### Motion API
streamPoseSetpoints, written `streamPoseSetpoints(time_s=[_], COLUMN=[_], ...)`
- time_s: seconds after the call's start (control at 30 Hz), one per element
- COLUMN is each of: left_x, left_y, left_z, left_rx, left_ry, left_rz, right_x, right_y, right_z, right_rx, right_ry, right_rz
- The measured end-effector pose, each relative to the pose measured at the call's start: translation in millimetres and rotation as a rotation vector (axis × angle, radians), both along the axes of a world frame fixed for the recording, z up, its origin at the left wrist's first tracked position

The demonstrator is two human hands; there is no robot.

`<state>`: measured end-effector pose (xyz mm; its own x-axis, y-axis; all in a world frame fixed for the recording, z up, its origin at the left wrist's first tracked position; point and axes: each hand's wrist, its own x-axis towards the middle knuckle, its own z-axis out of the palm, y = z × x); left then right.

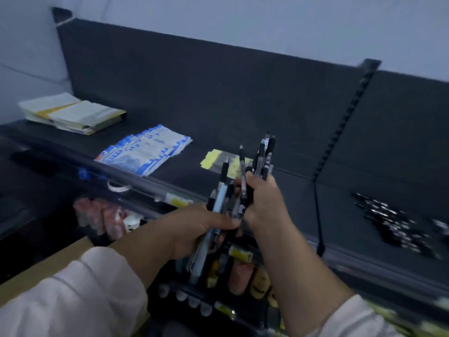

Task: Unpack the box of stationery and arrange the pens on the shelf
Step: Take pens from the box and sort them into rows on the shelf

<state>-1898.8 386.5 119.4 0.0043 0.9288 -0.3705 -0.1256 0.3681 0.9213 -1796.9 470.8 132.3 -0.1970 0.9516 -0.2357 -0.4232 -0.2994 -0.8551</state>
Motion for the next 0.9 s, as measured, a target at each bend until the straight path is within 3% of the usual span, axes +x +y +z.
streamPoseSetpoints(time_s=[0.3, 0.53, 0.73, 0.9], left_x=[176.9, 300.8, 357.7, 385.8], left_y=[49.4, 89.9, 137.7, 181.1], left_z=[11.0, 7.5, -2.2, -17.8], left_rx=[-0.049, 0.043, 0.228, 0.303], left_ry=[0.163, 0.268, 0.692, 0.963], left_rz=[-0.380, -0.420, -0.331, -0.422], right_x=[236.3, 401.5, 477.2, 502.5], right_y=[45.6, 70.6, 81.8, 95.7], right_z=[-4.7, -17.2, -27.7, -37.5], right_rx=[-0.081, -0.127, -0.164, -0.198], right_ry=[0.231, 0.214, 0.145, 0.034], right_rz=[-0.348, -0.492, -0.433, -0.400])
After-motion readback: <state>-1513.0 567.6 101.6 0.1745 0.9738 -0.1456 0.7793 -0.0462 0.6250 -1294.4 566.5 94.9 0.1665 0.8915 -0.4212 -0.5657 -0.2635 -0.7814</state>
